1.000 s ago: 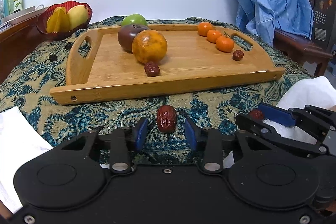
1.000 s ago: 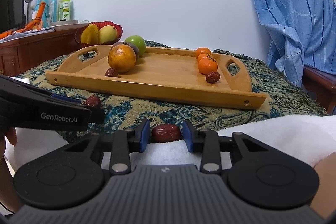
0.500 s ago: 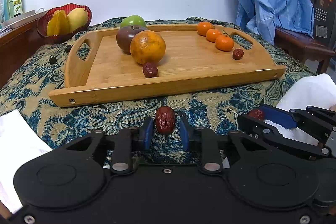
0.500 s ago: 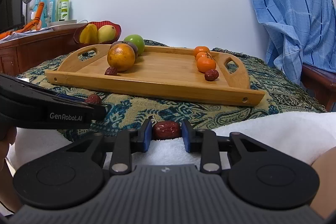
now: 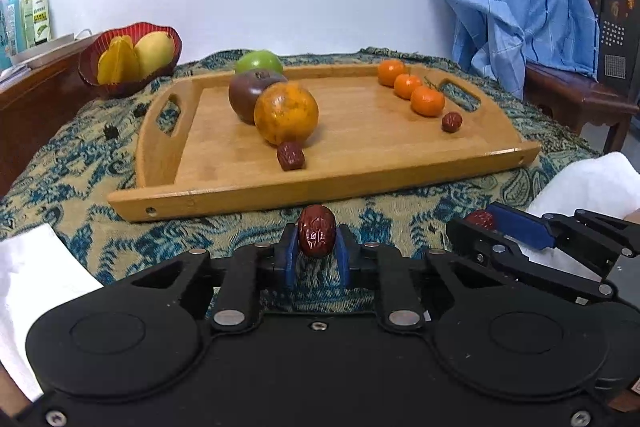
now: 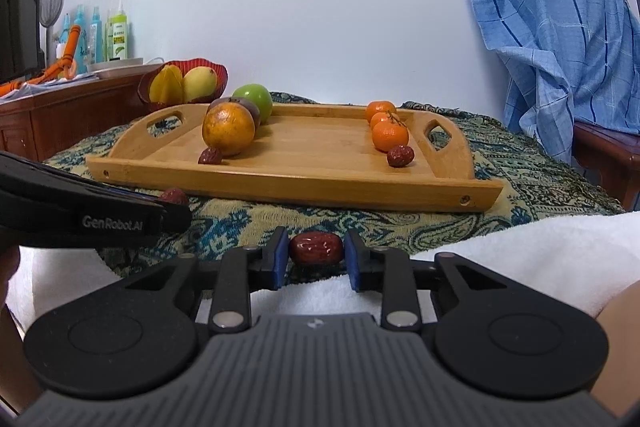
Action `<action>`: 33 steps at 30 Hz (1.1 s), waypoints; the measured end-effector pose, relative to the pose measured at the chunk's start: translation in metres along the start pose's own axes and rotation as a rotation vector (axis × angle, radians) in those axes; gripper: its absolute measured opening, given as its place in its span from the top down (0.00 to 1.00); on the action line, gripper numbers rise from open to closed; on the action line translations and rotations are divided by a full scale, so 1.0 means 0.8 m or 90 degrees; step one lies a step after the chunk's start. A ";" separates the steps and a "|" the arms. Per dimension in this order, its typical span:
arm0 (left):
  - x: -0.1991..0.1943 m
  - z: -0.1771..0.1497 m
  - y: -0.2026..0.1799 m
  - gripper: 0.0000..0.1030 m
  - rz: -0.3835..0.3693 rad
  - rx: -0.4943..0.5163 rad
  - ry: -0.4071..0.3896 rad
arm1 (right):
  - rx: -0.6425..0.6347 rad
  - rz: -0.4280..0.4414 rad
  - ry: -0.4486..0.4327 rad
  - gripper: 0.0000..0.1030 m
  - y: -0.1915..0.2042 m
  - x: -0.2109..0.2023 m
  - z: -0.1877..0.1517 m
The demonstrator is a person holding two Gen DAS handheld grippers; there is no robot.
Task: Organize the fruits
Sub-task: 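Carry both red dates over the wooden tray with both grippers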
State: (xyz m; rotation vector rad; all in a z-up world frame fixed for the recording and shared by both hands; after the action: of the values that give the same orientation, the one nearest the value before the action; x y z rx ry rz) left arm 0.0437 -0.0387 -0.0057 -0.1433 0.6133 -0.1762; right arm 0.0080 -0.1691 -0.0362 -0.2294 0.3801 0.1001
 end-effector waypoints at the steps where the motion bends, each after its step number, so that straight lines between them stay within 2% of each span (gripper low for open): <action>1: -0.002 0.003 0.001 0.82 0.001 -0.001 -0.002 | 0.002 -0.001 -0.004 0.67 -0.001 0.000 0.001; 16: -0.002 0.068 0.022 0.82 0.027 -0.014 -0.047 | 0.017 -0.008 -0.051 0.66 -0.027 0.030 0.042; 26: 0.044 0.131 0.044 0.82 0.035 -0.003 -0.060 | 0.058 -0.011 -0.063 0.66 -0.062 0.067 0.084; 33: 0.093 0.176 0.065 0.82 0.040 -0.015 -0.061 | 0.061 -0.018 -0.063 0.66 -0.079 0.110 0.117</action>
State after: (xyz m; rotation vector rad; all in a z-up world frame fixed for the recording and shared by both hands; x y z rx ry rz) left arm 0.1920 0.0080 0.0571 -0.1543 0.5235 -0.1001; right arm 0.1315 -0.2033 0.0277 -0.1345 0.2827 0.0643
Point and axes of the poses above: each gripper's, at about its wrist camera, not at the fingertips, and x roughly the way its jaws point, y to its left, z to its top, the point moved 3 cm from there along x, roughly the way its jaws point, and after that the axes turned 13 degrees about -x, right-handed, at the moved point
